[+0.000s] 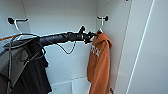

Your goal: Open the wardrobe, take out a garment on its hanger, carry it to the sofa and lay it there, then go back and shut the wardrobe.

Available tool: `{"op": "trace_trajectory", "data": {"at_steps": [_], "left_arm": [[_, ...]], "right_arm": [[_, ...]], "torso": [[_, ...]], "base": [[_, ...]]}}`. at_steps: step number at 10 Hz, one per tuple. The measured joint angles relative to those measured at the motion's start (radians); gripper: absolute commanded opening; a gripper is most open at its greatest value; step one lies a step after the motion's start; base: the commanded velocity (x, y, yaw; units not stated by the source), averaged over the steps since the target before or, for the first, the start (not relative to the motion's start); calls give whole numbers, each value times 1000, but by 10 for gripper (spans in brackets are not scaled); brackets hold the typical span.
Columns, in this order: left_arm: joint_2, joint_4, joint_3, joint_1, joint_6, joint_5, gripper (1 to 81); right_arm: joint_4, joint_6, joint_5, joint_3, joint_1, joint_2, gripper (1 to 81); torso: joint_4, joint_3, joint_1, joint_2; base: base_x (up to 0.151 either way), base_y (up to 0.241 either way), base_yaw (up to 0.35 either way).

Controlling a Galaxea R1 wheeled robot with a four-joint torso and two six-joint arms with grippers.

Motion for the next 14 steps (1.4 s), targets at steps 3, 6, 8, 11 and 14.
{"op": "trace_trajectory", "data": {"at_steps": [3, 6, 8, 11, 14], "left_arm": [[5, -6, -31, -37, -4, -29, 811], [69, -6, -105, -43, -5, -64, 811], [129, -6, -179, -43, -5, -77, 811], [191, -5, -254, -51, -5, -90, 811], [205, -5, -259, -58, -5, -123, 811]], "right_arm": [[0, 0, 1, 1, 5, 1, 811], [5, 0, 1, 3, 5, 9, 811], [11, 0, 2, 3, 1, 12, 811], [16, 1, 25, 5, -6, 17, 811], [17, 0, 29, 6, -4, 20, 811]], "torso": [[0, 0, 0, 0], [0, 0, 0, 0], [0, 0, 0, 0], [0, -31, -1, 0], [0, -57, 1, 1]], "base": [[0, 0, 0], [0, 0, 0], [0, 0, 0], [0, 0, 0], [0, 0, 0]]}}
